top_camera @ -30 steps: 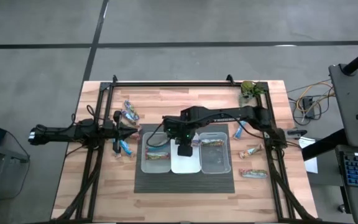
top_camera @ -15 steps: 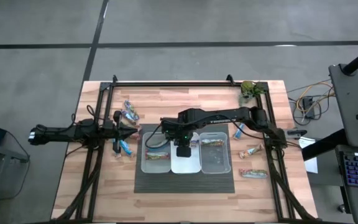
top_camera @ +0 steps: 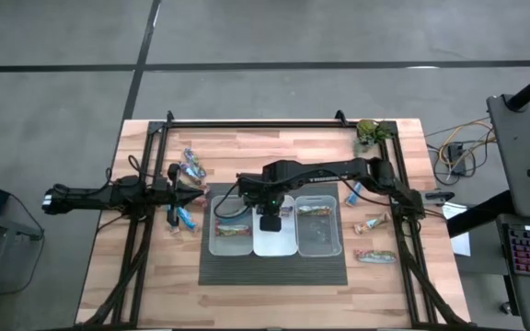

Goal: Pick and place Granola Bars by type
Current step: Put the right blue granola bar into the white bin, then put the yellow granola bar into the transparent bin

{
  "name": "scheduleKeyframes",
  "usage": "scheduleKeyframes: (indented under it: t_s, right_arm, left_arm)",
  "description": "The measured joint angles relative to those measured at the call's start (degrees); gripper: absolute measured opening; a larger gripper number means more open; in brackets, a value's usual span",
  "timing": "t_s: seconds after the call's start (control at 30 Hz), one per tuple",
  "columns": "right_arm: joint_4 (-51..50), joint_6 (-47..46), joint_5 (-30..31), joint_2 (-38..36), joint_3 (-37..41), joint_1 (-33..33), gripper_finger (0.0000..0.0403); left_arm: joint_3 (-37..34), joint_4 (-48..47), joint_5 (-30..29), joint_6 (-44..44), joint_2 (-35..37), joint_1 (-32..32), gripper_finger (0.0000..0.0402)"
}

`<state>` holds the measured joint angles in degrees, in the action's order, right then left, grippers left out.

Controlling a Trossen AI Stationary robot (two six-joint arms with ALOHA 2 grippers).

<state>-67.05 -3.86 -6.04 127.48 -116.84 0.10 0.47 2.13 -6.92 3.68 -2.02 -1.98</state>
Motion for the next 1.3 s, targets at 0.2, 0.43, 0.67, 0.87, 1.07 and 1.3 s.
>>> scheduleKeyframes:
  t_s: [0.2,0.43,0.67,0.87,1.07,1.3]
  right_arm:
    - [0.1,-0.5,-0.3,0.0,0.2,0.0,0.0063]
    - [0.0,-1.5,-1.5,0.6,0.5,0.0,0.0106]
    - [0.5,-2.1,-1.5,0.6,0.5,0.0,0.0133]
    - [-0.4,-2.5,-1.5,-0.4,-0.4,0.0,0.0135]
    - [-1.7,-3.3,-1.5,-3.9,-1.0,0.0,0.0109]
    - [-2.2,-5.0,-1.5,-7.6,-0.9,0.0,0.0058]
  left_arm:
    - [0.0,0.0,0.0,0.0,0.0,0.0,0.0000]
    - [0.0,0.0,0.0,0.0,0.0,0.0,0.0000]
    - [0.0,0.0,0.0,0.0,0.0,0.0,0.0000]
    - [0.0,0.0,0.0,0.0,0.0,0.0,0.0000]
    - [0.0,0.0,0.0,0.0,0.0,0.0,0.0000]
    - [0.0,0.0,0.0,0.0,0.0,0.0,0.0000]
